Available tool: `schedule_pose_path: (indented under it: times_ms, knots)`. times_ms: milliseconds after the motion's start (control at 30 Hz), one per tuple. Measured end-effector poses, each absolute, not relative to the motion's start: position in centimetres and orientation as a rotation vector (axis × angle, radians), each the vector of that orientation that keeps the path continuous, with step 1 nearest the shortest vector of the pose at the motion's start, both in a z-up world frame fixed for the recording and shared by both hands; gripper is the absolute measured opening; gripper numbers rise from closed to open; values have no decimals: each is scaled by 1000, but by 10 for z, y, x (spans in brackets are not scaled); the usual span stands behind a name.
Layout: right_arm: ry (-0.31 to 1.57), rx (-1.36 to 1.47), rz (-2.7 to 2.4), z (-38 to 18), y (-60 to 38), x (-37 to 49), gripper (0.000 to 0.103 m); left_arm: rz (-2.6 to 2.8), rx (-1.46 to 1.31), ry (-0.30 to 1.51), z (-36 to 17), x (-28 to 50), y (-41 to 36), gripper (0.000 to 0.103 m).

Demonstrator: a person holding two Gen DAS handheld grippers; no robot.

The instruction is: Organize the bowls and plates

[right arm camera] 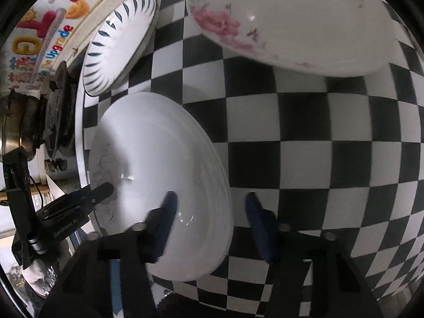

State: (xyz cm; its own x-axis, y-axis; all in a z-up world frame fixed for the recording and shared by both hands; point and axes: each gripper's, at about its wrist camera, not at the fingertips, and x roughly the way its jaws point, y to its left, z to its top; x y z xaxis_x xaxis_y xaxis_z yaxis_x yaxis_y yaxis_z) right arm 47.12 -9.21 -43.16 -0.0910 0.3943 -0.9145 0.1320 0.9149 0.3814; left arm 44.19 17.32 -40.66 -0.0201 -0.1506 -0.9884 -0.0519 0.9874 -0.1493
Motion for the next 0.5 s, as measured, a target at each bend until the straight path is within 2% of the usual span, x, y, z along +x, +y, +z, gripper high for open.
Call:
schedule_pose_path:
  times_ms: [33, 67, 100, 133, 500]
  knots:
    - [1669, 405, 231, -433, -90, 470, 33, -84, -161, 1589, -406, 442, 171, 32]
    - [1678, 396, 229, -436, -87, 471, 30, -79, -154, 1578, -405, 442, 169, 32]
    - [1685, 378, 218, -438, -86, 470, 23, -79, -150, 1570, -403, 441, 167, 32]
    - [1688, 357, 203, -440, -84, 470, 21, -79, -153, 1567, -402, 441, 167, 31]
    - [1655, 312, 219, -434, -93, 463, 21, -84, -146, 1515, -377, 420, 139, 30]
